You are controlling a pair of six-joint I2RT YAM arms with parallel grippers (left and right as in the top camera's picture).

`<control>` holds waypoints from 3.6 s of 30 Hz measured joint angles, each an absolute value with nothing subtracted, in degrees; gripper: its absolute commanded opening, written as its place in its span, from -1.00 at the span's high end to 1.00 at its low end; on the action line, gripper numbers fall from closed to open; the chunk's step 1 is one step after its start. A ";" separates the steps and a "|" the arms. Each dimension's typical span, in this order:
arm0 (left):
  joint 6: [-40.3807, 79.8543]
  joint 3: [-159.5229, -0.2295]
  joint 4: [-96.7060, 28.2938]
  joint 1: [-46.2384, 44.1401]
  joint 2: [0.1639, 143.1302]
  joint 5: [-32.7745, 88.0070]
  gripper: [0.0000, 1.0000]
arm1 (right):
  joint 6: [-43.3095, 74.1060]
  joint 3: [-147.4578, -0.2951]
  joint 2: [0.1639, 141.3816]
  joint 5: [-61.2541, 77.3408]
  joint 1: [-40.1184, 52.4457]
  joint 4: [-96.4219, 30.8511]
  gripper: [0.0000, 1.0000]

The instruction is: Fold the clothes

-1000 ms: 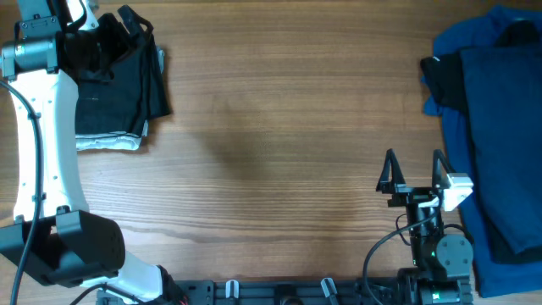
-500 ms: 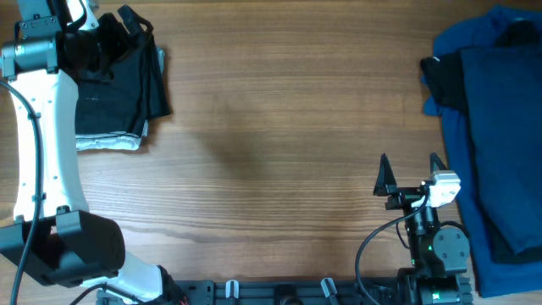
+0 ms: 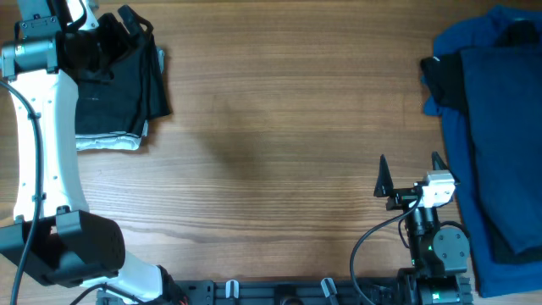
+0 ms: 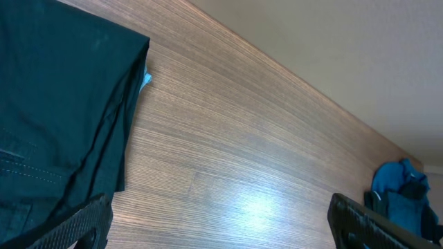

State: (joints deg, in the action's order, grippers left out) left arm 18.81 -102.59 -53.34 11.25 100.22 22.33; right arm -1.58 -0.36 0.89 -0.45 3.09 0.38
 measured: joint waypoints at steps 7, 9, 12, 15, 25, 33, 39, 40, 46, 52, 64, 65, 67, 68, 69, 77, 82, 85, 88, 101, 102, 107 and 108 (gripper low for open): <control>18.79 -102.59 -53.34 11.25 100.22 22.33 -0.99 | -1.58 -0.36 0.89 -0.47 3.09 0.38 -0.99; 18.79 -102.59 -53.34 11.25 100.22 22.35 -0.99 | -1.58 -0.36 0.89 -0.47 3.09 0.38 -0.98; 18.79 -102.59 -53.34 11.25 100.22 22.35 -1.00 | -1.58 -0.36 0.89 -0.45 3.09 0.38 -0.99; 18.81 -102.59 -53.34 11.25 100.22 22.33 -0.99 | -1.58 -0.36 0.89 -0.47 3.09 0.38 -0.99; 18.81 -102.59 -53.34 11.25 100.22 22.33 -0.99 | -1.58 -0.36 0.89 -0.47 3.09 0.38 -0.99; 18.81 -102.43 -53.43 11.14 99.26 22.31 -0.99 | -1.58 -0.36 0.89 -0.47 3.09 0.38 -0.99; 18.81 -102.10 -53.56 7.38 89.30 22.13 -1.00 | -1.58 -0.36 0.89 -0.47 3.09 0.38 -0.99; 18.81 -102.10 -53.56 6.11 86.94 22.15 -1.00 | -1.58 -0.36 0.89 -0.47 3.09 0.38 -0.99; 18.79 -98.85 -53.21 -1.39 73.82 22.17 -0.99 | -1.58 -0.36 0.89 -0.47 3.09 0.36 -0.99; 18.79 -83.20 -53.63 -5.74 57.32 22.33 -1.00 | -1.58 -0.36 0.84 -0.47 3.09 0.27 -0.98; 18.79 -51.96 -53.25 -4.54 26.35 22.11 -1.00 | -1.58 -0.36 0.82 -0.45 3.09 0.21 -0.99; 18.79 -48.82 -51.35 -4.27 24.45 21.87 -1.00 | -1.58 -0.36 0.82 -0.45 3.09 0.25 -0.99; 18.81 -44.27 -48.93 -3.97 21.96 21.47 -1.00 | -1.58 -0.36 0.82 -0.45 3.09 0.21 -0.99; 18.76 -41.65 -46.04 -3.95 20.71 21.30 -0.99 | -1.58 -0.36 0.82 -0.47 3.09 0.21 -0.99; 18.81 -39.07 -43.11 -3.95 19.62 21.23 -0.99 | -1.58 -0.36 0.82 -0.45 3.09 0.21 -1.00; 18.81 -19.86 -14.94 -3.95 10.17 20.58 -1.00 | -1.58 -0.36 0.80 -0.47 3.09 0.21 -0.99; 18.81 -11.46 -3.62 -3.99 6.44 19.75 -0.99 | -1.58 -0.36 0.78 -0.45 3.09 0.21 -0.99; 18.79 -8.43 -1.63 -4.71 4.67 17.61 -1.00 | -1.58 -0.36 0.78 -0.45 3.09 0.21 -0.99; 18.79 -6.87 -1.45 -5.82 3.42 15.18 -1.00 | -1.58 -0.36 0.78 -0.45 3.09 0.21 -0.99; 18.81 -2.35 -0.14 -6.28 1.19 7.46 -0.99 | -1.58 -0.36 0.78 -0.45 3.09 0.21 -0.99; 18.79 -1.96 0.30 -6.28 1.17 7.05 -0.99 | -1.58 -0.36 0.78 -0.45 3.09 0.21 -0.99; 18.79 -0.69 0.36 -6.28 1.06 4.93 -0.99 | -1.58 -0.36 0.78 -0.45 3.09 0.21 -1.00; 18.76 -0.69 0.12 -6.28 1.04 4.23 -0.99 | -1.58 -0.36 0.78 -0.45 3.09 0.21 -1.00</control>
State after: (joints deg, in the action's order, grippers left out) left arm 18.76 -0.69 0.12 -6.28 1.04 4.23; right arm -1.58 -0.36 0.78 -0.45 3.09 0.21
